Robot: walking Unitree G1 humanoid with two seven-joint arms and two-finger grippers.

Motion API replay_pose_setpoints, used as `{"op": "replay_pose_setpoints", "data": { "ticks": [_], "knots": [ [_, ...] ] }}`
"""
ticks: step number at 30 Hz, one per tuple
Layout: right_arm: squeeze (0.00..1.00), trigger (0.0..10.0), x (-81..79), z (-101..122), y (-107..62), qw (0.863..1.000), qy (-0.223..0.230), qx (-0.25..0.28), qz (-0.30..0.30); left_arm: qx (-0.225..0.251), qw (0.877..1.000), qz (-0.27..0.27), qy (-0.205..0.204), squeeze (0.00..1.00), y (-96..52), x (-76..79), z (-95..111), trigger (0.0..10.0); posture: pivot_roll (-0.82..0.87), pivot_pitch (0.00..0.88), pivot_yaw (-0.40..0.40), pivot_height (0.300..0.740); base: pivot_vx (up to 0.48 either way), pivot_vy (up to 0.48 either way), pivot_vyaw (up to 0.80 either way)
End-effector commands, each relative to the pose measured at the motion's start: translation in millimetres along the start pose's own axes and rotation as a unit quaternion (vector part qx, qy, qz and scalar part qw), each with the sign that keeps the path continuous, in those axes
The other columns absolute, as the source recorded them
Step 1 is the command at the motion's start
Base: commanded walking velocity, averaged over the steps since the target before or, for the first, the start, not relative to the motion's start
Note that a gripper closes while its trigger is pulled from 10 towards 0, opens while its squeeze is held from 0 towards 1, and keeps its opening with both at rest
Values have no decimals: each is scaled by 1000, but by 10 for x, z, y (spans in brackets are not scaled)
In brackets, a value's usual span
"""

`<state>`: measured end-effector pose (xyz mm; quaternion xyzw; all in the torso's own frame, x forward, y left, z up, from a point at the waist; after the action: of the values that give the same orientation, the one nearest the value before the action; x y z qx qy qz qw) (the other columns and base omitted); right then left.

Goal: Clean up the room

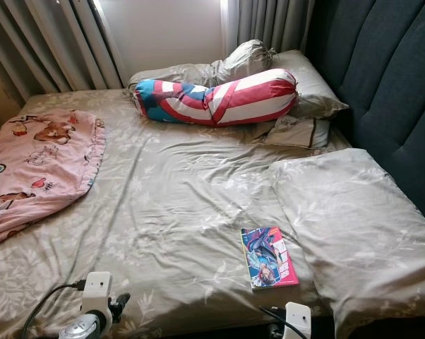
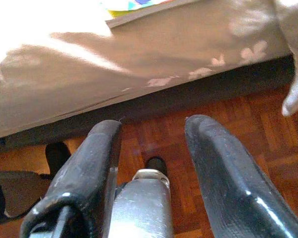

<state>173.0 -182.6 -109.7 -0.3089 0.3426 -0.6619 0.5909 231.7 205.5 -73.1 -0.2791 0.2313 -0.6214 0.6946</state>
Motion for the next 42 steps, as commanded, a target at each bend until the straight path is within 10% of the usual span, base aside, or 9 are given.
{"op": "replay_pose_setpoints", "data": {
  "ticks": [1,22,42],
  "knots": [
    [0,10000,-29,66,16,1000,-18,5,3,-17,1000,8,5,0,-14,-46,-63,10000,-100,0,41,740,0,0,0],
    [0,10000,29,-33,-2,996,-88,-18,6,-90,995,26,25,0,-106,-163,-376,10000,-86,0,-10,740,0,0,0],
    [0,10000,-23,-2,7,995,-100,-14,15,-85,996,19,28,0,-86,-124,-336,10000,-88,17,2,740,0,0,800]
  ]
}}
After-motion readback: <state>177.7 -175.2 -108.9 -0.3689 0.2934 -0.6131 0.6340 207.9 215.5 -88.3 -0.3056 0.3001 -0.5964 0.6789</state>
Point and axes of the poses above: a point about 5 cm out from each wrist's last joint towards the gripper, its own y axis pointing out of the wrist towards the gripper, its own z axis along the axis of the wrist's last joint, x = y × z, the point moved 2 cm from there along y, pointing out of the wrist towards the gripper, and after that the axes turned 6 degrees about -y, right-handed, at the moved point
